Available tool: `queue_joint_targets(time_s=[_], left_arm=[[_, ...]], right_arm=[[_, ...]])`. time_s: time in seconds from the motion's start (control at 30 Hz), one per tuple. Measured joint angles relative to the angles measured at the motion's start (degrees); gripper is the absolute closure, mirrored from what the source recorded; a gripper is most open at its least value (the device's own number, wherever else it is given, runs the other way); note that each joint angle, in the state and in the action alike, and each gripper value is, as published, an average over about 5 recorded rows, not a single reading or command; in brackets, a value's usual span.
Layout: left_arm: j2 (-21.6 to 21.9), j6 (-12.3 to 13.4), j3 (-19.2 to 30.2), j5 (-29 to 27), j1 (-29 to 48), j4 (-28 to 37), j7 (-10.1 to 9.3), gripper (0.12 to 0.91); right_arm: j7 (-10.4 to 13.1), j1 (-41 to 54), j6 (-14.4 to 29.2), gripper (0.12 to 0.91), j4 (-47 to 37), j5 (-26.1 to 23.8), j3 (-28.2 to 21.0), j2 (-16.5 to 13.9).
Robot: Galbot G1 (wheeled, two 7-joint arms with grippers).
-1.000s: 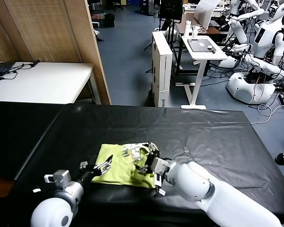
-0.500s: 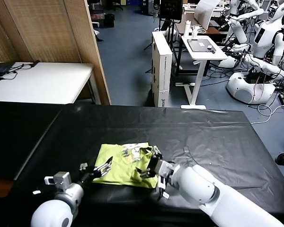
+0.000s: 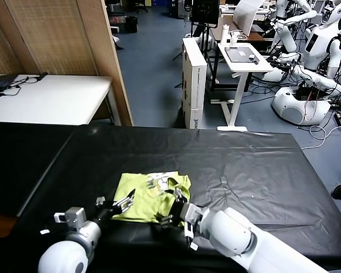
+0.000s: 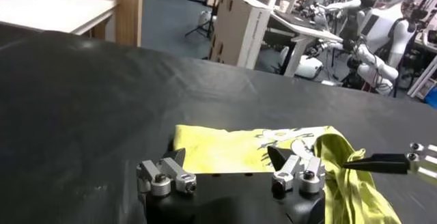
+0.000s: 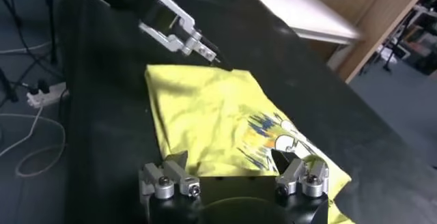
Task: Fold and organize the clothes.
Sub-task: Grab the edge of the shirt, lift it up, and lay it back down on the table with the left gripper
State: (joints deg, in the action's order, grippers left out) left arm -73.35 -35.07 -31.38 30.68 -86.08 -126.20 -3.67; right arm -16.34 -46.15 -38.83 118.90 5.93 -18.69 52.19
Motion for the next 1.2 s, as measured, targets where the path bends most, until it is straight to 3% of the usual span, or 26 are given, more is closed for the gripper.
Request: queue_joint_targets(time_s=[0.2, 0.3, 0.67, 0.9, 1.0, 1.2], left_arm=[[-0.1, 0.1, -0.1, -0.2, -0.3, -0.2, 0.06, 0.123], [-0.2, 0.1, -0.1, -0.3, -0.4, -0.3, 0.06, 0.123], [-0.4, 0.2, 0.1, -0.5, -0.5, -0.3, 0.07, 0.123], [-0.6, 0.2, 0.4, -0.7, -0.4, -0.5, 0.07, 0.123], [-0.6, 0.2, 0.4, -0.7, -0.6, -0.7, 0.12, 0.123], [-0.6, 0.3, 0.2, -0.8, -0.9, -0.9, 0.34, 0.123]], right_arm=[[0.1, -0.7, 0.4, 0.71, 0.4, -0.5, 0.5, -0.5], [0.3, -1.4, 0.6, 0.82, 0.8, -0.5, 1.3, -0.9], [1.1, -8.8, 1.1, 0.863, 4.7, -0.3, 8.7, -3.4], [1.4, -15.5, -1.1, 0.839, 6.6, 0.2, 14.6, -4.8], [2.6, -17.4, -1.1, 0.719, 7.2, 2.2, 16.5, -4.9], [5.5, -19.3, 3.0, 0.367, 7.7, 10.1, 20.0, -3.8]])
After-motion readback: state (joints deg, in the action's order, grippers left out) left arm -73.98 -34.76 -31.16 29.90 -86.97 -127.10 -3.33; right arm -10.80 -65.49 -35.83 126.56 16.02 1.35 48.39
